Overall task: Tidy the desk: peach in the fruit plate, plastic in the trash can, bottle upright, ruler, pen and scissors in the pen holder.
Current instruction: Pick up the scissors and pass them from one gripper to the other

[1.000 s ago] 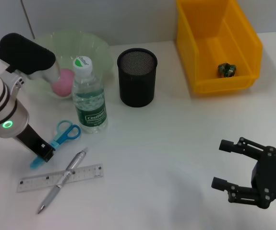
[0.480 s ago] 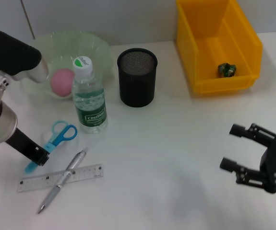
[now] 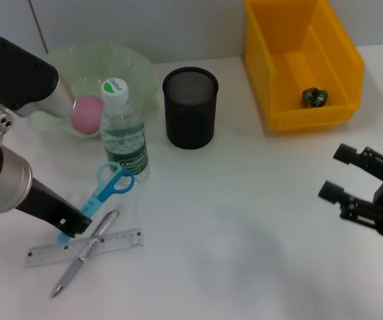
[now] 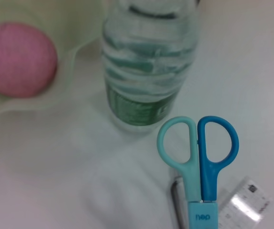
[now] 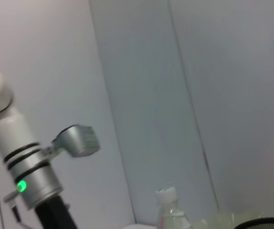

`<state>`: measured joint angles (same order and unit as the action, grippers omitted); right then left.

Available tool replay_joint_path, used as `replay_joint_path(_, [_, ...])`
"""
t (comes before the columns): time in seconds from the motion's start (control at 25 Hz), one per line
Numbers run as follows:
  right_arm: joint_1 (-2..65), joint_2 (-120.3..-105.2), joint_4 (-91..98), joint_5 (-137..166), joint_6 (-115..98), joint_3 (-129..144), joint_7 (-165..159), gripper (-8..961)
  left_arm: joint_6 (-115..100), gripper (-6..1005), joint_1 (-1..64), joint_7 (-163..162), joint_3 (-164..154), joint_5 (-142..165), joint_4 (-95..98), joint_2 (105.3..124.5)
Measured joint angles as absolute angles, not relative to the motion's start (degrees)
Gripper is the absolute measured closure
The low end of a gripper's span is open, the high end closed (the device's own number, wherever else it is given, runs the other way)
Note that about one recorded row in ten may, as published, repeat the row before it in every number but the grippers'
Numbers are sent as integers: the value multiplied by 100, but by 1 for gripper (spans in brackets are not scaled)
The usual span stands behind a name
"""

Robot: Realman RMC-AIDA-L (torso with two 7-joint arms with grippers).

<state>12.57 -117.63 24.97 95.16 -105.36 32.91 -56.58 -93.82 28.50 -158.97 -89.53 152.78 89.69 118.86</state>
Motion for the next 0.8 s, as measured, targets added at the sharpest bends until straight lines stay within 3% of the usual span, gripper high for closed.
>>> replay_joint_path(0.8, [1798,-11901,1042,9491,-10477,2439,-7236,118,-8520,759,2140,-16384,-10294,15123,10582,11901])
